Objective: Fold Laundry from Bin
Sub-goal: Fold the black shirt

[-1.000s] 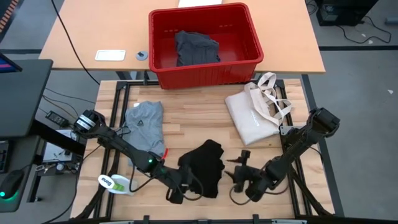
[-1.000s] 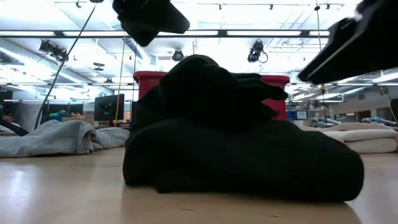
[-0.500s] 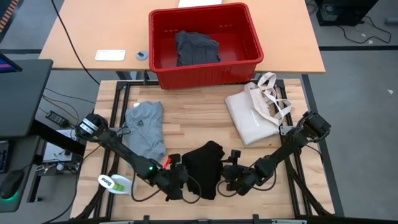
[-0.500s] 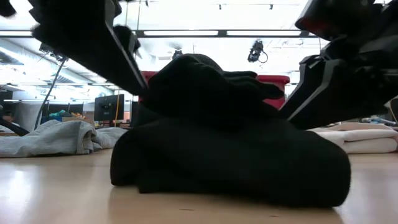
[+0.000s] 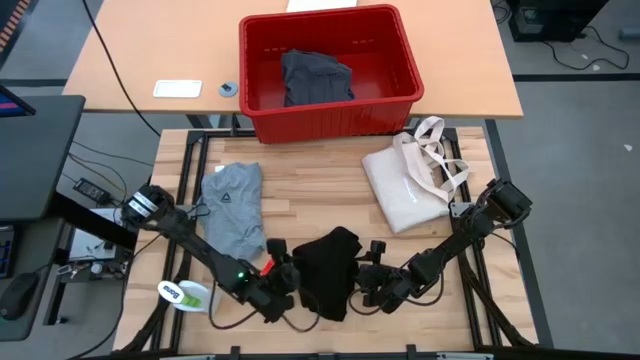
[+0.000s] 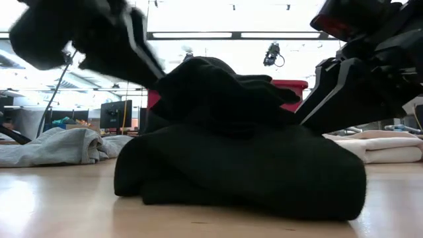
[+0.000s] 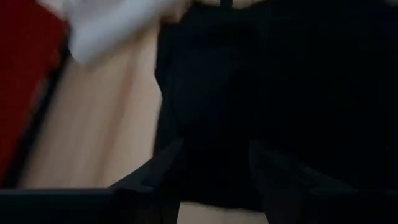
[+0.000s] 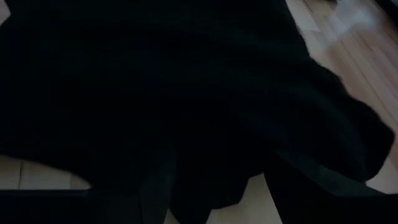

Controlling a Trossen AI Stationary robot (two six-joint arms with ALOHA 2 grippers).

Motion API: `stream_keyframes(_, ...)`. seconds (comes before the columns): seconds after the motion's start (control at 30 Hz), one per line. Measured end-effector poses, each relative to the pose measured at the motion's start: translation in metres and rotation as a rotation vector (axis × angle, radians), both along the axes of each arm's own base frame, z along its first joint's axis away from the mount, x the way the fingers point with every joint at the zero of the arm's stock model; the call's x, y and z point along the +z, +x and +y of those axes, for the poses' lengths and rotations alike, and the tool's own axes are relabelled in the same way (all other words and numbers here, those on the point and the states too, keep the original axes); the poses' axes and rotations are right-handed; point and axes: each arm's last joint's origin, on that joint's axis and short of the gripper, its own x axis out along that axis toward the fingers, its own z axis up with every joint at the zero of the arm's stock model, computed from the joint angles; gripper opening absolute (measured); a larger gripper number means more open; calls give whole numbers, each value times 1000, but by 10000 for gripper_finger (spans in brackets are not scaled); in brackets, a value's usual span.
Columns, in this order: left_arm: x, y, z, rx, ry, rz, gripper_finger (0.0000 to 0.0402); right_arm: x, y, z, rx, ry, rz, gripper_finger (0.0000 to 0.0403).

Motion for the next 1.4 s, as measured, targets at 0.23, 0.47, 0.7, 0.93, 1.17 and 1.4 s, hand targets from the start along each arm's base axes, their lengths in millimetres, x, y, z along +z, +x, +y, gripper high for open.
stream_keyframes(0.23,6,-16,-23,-141,369,4,180,0,0,0,0,1,0,242)
stream_keyframes(0.47,3,-3,-6,-165,291,88,200,0,1,-1,-5,2,-5,242)
stream_keyframes(0.7,1,16,24,-141,243,156,294,0,1,-1,-7,12,-6,242)
stream_keyframes(0.93,-1,27,43,-212,225,235,295,0,2,-1,0,20,2,242)
stream_keyframes(1.17,-1,45,49,-355,84,188,157,1,3,-2,-1,29,-5,242)
stream_keyframes(1.4,13,48,44,-383,57,78,32,3,5,0,-21,31,-56,242)
